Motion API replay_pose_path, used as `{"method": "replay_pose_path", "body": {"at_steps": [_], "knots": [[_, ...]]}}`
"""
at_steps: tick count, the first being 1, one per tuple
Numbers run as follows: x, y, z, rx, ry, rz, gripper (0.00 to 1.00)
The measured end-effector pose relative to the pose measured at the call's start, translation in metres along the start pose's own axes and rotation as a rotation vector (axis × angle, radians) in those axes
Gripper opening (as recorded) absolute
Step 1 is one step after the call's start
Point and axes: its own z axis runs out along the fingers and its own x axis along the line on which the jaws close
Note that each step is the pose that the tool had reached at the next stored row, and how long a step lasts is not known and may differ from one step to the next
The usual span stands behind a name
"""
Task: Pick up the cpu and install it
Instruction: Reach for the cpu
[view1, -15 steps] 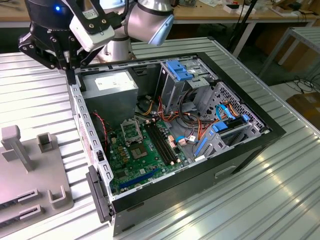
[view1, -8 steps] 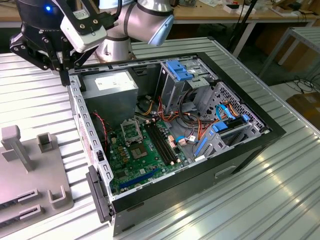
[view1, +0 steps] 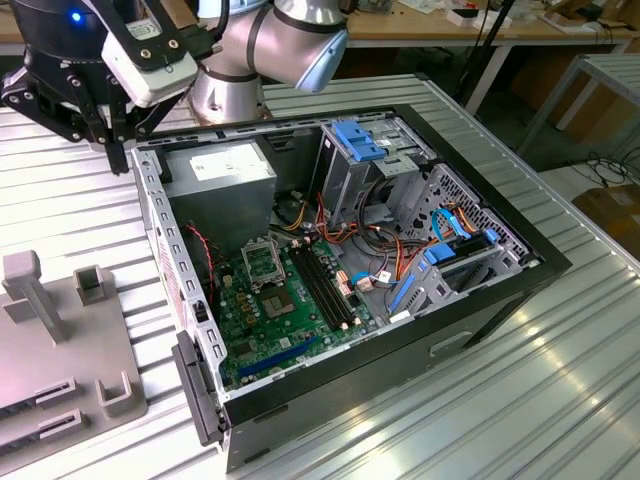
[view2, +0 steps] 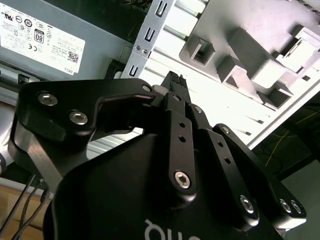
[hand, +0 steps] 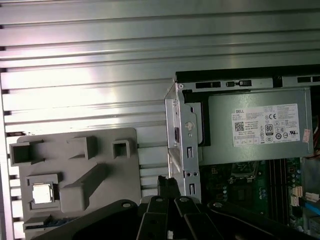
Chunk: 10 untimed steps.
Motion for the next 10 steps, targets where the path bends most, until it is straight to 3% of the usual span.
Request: {"method": "replay_pose_path", "body": {"at_steps": [10], "knots": [[0.0122, -0.0009, -0.0002, 0.0001, 0.0008, 0.0, 0.11]]}}
